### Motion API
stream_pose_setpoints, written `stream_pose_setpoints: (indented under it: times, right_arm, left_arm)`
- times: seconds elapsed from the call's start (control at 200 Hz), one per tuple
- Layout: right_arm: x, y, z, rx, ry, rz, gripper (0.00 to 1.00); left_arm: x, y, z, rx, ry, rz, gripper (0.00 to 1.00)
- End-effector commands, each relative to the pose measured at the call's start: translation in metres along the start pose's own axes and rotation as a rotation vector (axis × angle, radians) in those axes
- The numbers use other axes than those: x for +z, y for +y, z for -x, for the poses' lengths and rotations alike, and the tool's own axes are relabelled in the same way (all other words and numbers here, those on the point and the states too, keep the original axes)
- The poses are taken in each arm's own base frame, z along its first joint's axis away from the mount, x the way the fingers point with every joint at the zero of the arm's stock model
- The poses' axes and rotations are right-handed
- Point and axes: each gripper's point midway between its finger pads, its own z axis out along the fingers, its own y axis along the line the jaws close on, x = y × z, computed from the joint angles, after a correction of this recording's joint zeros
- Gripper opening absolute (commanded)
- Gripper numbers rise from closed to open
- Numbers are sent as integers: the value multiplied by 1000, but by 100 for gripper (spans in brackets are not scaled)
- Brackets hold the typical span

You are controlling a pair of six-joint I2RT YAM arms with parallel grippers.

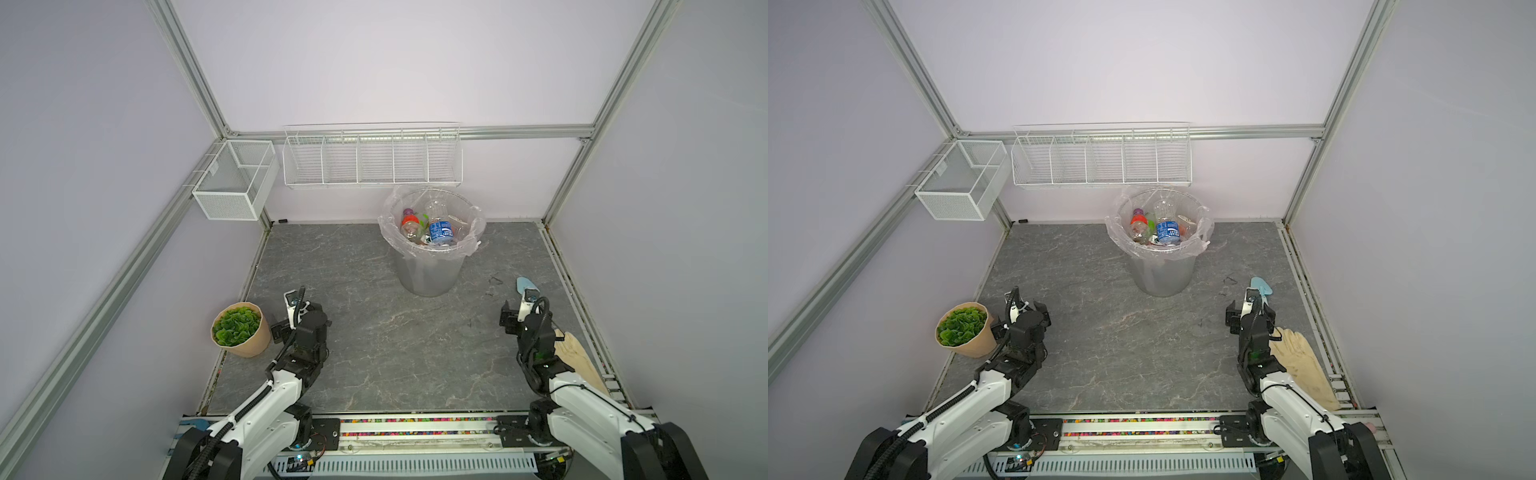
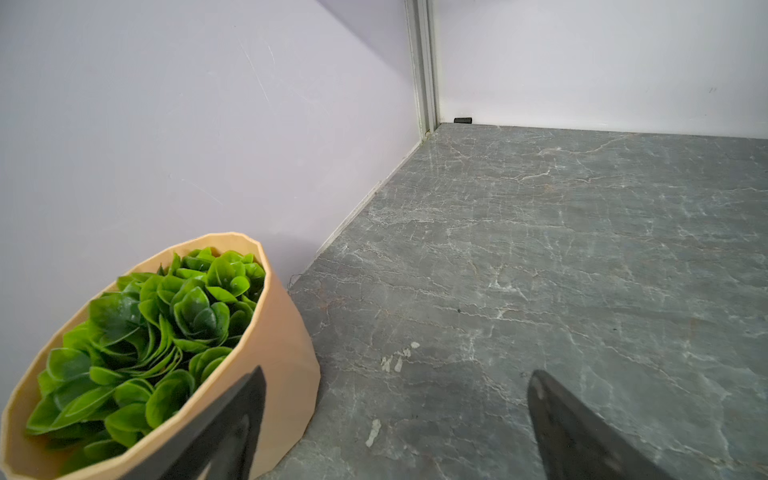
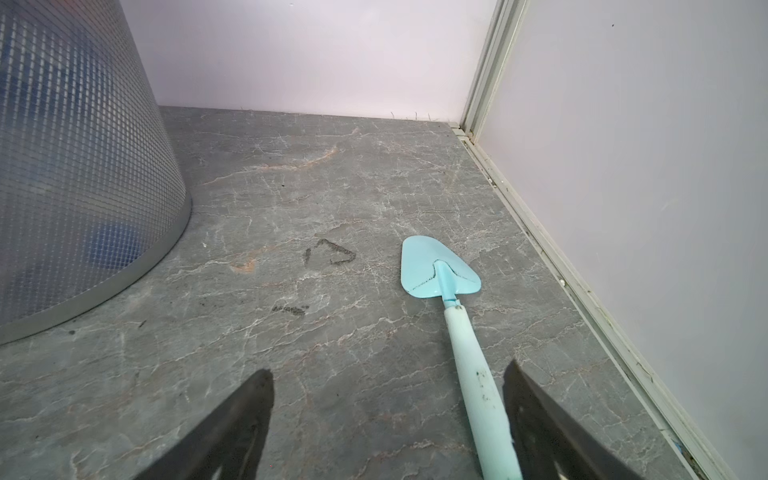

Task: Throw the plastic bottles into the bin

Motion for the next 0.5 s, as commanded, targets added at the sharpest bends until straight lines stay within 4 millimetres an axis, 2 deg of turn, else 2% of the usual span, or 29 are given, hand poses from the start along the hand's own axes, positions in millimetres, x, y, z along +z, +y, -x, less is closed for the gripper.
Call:
stream_pose_setpoints:
  times: [0.0, 0.495]
  right_arm:
    - [2, 1, 17, 10, -54, 5, 89]
    - [7, -1, 17, 18, -51, -7, 89]
  left_arm:
    - [4, -6, 16, -18, -30, -8, 97]
    - [13, -9, 20, -29, -41, 16, 97]
